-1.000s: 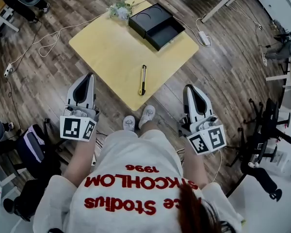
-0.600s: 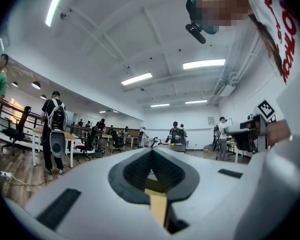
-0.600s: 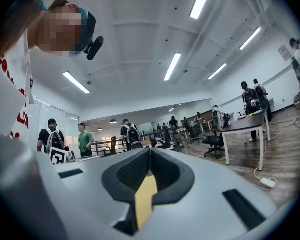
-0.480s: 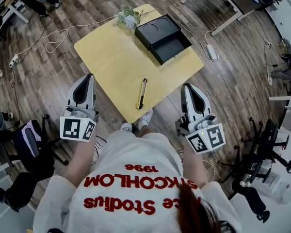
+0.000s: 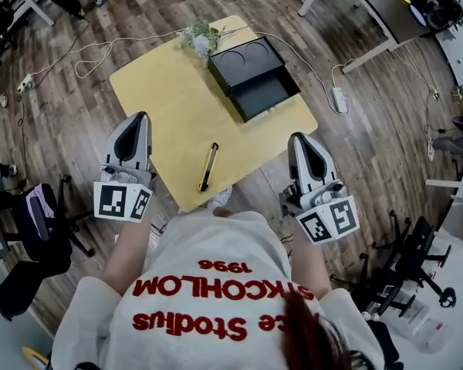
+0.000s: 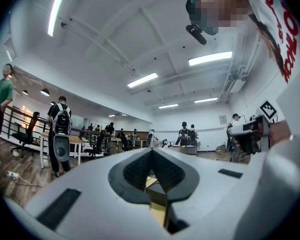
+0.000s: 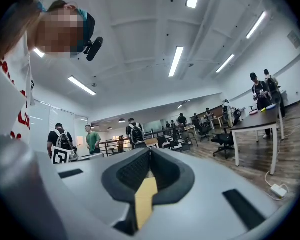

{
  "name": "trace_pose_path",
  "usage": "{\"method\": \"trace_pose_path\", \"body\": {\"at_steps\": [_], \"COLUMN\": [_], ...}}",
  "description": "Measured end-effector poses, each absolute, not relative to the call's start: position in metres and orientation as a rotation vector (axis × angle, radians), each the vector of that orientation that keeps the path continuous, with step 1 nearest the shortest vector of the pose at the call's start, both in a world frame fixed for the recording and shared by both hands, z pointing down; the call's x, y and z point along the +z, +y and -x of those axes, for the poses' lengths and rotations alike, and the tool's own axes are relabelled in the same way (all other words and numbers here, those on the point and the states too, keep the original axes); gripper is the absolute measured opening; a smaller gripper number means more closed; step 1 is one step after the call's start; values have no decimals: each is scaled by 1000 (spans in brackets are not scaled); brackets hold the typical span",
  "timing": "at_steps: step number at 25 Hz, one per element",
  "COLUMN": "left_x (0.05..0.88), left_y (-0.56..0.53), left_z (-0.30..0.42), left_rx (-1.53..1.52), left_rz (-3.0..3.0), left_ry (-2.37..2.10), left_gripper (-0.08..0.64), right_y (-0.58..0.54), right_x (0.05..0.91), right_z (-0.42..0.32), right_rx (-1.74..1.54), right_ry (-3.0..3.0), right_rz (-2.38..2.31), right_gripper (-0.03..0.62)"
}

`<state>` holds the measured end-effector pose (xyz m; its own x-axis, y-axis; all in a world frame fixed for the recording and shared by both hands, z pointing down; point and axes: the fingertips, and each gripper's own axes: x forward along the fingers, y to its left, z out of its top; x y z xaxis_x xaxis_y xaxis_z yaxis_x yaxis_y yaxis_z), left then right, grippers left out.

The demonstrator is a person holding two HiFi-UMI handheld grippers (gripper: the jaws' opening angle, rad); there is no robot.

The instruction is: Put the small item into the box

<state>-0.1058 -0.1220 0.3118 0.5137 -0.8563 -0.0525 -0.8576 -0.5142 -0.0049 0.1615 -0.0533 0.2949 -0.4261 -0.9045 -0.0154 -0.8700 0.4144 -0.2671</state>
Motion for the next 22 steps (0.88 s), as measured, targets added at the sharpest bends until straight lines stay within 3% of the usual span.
{"method": "trace_pose_path", "body": {"at_steps": [19, 22], "left_x": [341, 347], "left_y": [-124, -129], "left_z": [124, 126], "left_rx": [-43, -55], "left_rz": [2600, 2622], "left_ry": [1762, 1749], "left_gripper": [6, 6], "right_y": [-101, -97], "right_x": [370, 403], "right_z": [-117, -101], "right_rx": [-658, -785], "right_ry": [2736, 2751], "right_rz": [1347, 1403], "right_gripper": [11, 63]}}
